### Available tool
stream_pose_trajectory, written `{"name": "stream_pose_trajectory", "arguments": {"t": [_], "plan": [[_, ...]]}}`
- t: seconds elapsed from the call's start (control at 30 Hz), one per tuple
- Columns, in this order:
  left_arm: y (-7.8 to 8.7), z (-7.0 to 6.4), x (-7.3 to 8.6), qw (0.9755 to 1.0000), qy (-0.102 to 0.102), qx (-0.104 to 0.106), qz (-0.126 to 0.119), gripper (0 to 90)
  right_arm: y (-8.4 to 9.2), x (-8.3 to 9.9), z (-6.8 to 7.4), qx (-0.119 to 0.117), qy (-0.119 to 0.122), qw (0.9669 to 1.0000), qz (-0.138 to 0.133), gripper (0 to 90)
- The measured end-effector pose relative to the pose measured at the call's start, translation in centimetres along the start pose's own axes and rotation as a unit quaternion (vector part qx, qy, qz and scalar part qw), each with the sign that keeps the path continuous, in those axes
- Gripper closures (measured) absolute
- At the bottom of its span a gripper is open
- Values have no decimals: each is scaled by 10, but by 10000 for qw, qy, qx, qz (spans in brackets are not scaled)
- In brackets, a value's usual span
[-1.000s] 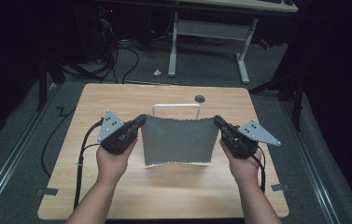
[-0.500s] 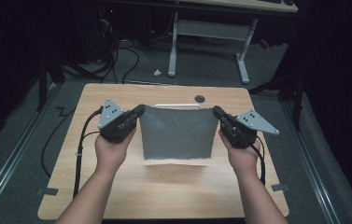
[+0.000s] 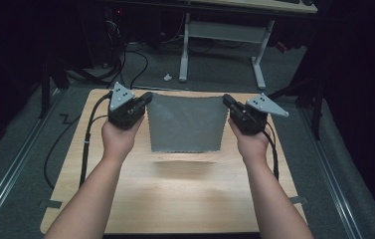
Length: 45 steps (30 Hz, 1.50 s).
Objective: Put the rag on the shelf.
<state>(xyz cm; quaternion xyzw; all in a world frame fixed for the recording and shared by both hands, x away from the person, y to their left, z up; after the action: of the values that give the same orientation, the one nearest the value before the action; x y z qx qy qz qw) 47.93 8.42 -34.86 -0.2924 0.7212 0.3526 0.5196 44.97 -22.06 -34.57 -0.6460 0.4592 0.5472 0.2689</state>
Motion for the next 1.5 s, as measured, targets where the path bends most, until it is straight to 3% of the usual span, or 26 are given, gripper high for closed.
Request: {"name": "stream_pose_trajectory", "arguments": {"t": [0.13, 0.3, 0.53, 0.67, 0.9, 1.07, 1.17, 1.5], "plan": [[-20, 11, -1, 9998, 53, -160, 112, 888, -17, 0, -8, -11, -75, 9999, 108, 897], [-43, 19, 9, 9981, -12, -388, 478, 888, -36, 4, -16, 19, -35, 9995, 315, 897], [-64, 27, 37, 9935, 223, -377, 1050, 889, -61, 24, -22, -10, 92, 9964, 846, 898], [-66, 29, 53, 9911, 255, -263, 1282, 889, -66, 46, -22, -90, -55, 9945, 1039, 898], [-63, 30, 72, 9892, 305, -44, 1434, 889, -67, 74, -16, -218, -180, 9923, 1208, 897], [-62, 30, 86, 9876, 401, 69, 1517, 889, -65, 88, -9, -317, -252, 9906, 1306, 897], [-62, 26, 95, 9867, 330, 146, 1583, 889, -63, 94, -5, -377, -264, 9903, 1308, 897], [-56, 25, 118, 9848, 438, 229, 1663, 888, -58, 113, 3, -446, -310, 9885, 1414, 896]]}}
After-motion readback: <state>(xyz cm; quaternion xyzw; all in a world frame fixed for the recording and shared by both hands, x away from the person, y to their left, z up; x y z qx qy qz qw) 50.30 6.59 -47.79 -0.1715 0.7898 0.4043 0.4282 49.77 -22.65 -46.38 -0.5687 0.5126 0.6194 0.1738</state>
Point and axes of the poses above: each handheld gripper's, and its own axes: y roughly backward along the jaws, x roughly out of its underside, z roughly to its left, the point moved 4 cm from there along -y, roughly forward along the jaws, and after that the axes turned 14 degrees about y, right-handed, at the moved point
